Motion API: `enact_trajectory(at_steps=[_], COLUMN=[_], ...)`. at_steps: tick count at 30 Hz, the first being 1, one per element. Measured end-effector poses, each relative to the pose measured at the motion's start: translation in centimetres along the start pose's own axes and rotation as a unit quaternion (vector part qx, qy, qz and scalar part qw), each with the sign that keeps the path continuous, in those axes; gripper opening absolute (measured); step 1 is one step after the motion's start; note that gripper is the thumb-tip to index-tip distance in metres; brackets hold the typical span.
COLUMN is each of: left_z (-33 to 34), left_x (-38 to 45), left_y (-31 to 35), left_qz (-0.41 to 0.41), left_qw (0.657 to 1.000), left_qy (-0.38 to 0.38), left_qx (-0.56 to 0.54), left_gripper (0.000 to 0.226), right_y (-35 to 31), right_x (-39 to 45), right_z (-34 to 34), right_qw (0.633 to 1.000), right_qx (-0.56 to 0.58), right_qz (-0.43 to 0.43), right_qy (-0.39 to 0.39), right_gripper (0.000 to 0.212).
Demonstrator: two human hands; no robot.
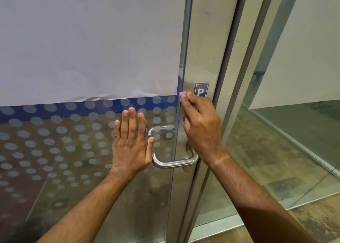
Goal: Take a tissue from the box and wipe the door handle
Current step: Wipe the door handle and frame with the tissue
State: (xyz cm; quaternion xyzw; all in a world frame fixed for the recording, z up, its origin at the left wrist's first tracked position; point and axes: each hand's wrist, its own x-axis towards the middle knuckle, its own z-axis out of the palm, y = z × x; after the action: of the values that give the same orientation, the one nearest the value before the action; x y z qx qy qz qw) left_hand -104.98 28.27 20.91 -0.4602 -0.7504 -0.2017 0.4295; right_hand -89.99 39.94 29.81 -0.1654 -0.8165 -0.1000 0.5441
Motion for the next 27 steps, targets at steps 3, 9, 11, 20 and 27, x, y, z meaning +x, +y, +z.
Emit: enact_trajectory(at_steps=[3, 9, 11, 20, 27], left_z=[0.0, 0.0, 0.0, -0.2, -0.2], left_x=[0.0, -0.1, 0.0, 0.1, 0.0], left_y=[0.0, -0.1, -0.1, 0.0, 0.1], left_qz=[0.002, 0.004, 0.006, 0.002, 0.000], left_qw=[1.000, 1.000, 1.000, 1.000, 1.000], left_qy=[0.000, 0.001, 0.002, -0.006, -0.012], left_qx=[0.001, 0.004, 0.007, 0.007, 0.005], left_gripper=[0.094, 0.096, 0.094, 0.100, 0.097], right_y=[-0.1, 0.4, 0.9, 2.6, 1.8], right_x=[-0.3, -1.1, 0.7, -3.6, -4.2], right_z=[0.1, -0.3, -0.1, -0.7, 0.0], right_qw=[1.000, 0.999, 1.000, 0.996, 0.996], right_qx=[-0.004, 0.013, 0.012, 0.080, 0.071], right_qz=[-0.019, -0.036, -0.016, 0.016, 0.021], right_qy=[-0.005, -0.014, 0.023, -0.023, -0.053], right_gripper=[0.031, 0.029, 0.026, 0.038, 0.030])
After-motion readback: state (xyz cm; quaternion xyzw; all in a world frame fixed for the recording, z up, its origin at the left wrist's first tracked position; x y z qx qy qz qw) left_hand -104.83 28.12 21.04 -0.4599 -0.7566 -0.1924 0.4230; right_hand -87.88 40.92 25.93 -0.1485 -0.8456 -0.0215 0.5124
